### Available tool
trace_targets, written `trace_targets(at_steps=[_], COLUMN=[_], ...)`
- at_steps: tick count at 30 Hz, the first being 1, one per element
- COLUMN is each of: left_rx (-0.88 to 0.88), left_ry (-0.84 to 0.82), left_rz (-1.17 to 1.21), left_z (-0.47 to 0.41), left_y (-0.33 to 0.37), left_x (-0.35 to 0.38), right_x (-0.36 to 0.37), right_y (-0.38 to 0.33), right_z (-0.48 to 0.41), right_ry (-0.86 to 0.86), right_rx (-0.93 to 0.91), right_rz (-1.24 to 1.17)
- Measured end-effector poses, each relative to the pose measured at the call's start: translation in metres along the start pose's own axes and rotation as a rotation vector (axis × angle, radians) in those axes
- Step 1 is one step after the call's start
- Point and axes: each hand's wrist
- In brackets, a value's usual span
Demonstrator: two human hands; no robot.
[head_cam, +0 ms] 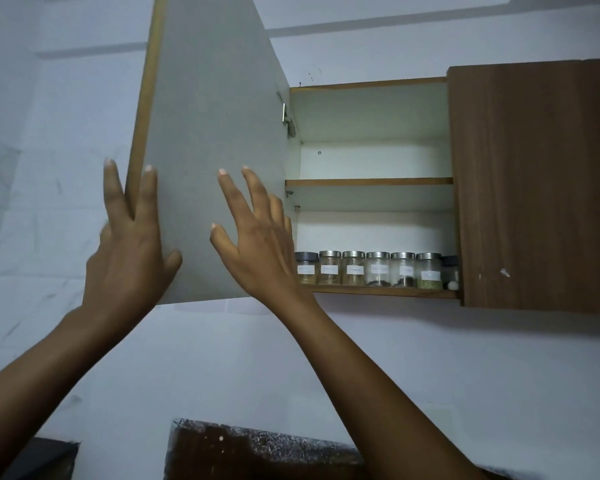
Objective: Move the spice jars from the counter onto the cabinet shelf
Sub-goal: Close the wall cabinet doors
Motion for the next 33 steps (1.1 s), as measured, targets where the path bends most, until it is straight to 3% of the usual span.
trace_targets(at_steps=[19, 33], left_rx=[0.033, 0.007], left_ry=[0.092, 0.126], left_rz=[0.196, 0.366], left_z=[0.016, 0.029], left_y=[0.012, 0.047], left_x=[0.004, 0.003], right_x=[0.001, -0.018], right_y=[-0.023, -0.037], right_z=[-0.021, -0.047], right_ry=[-0.102, 0.280], right_rx=[-0.094, -0.008], right_rz=[0.016, 0.010])
Point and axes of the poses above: each hand's wrist, its own z-axis away from the middle knuckle, its own x-axis out of the palm, y = z × x, and after that the axes turned 6 degrees about -x, right-handed
